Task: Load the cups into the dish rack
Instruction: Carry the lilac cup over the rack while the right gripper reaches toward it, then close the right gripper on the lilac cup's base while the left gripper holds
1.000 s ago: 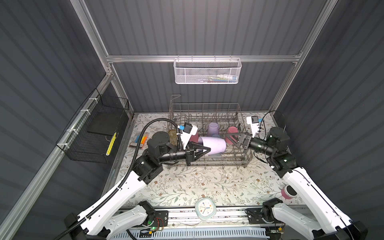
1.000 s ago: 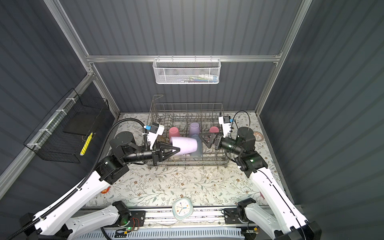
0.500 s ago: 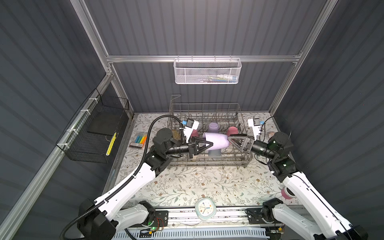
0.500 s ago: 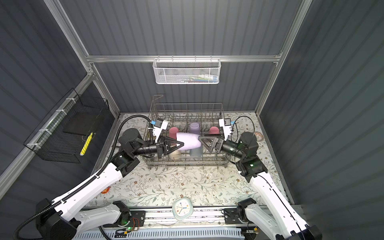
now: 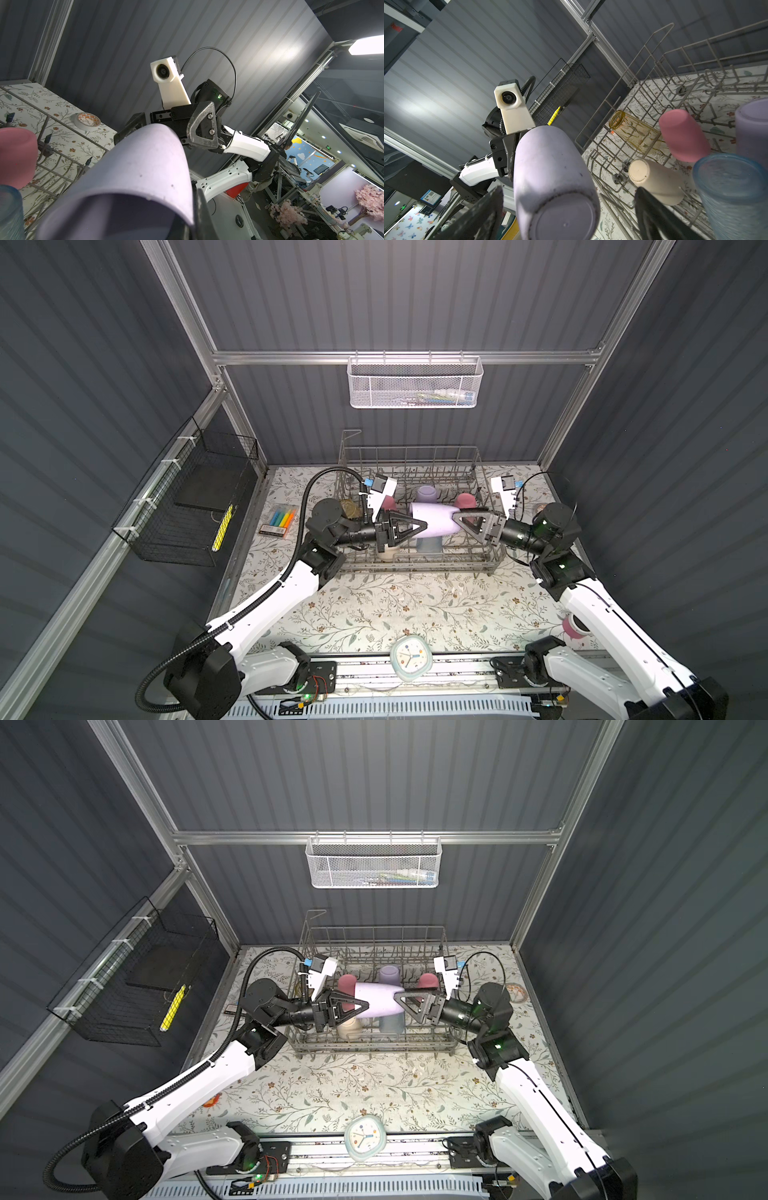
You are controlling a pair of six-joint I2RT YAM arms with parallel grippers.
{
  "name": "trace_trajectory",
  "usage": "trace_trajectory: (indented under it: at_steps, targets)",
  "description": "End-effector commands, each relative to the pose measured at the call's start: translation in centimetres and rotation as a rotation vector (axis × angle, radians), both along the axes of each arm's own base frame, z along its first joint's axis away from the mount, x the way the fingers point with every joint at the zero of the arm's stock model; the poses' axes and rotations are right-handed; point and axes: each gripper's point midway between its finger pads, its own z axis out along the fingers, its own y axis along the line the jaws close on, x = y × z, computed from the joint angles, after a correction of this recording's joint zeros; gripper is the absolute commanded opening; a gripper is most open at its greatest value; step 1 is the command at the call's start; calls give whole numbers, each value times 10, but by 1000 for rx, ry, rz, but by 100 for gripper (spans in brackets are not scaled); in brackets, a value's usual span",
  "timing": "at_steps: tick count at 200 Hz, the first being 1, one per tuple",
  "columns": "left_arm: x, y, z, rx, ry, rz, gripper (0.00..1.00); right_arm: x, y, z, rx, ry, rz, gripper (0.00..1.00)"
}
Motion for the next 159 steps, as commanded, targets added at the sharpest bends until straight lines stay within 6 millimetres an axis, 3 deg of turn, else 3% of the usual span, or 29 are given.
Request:
trace_trajectory:
  at_steps: [1,159]
  targets:
    - [-5,4,12,-44,-45,-27,2,-7,6,10,37,-33,54,97]
    - [0,3,2,-30,-28,-31,2,-11,24,12,36,-32,130,91]
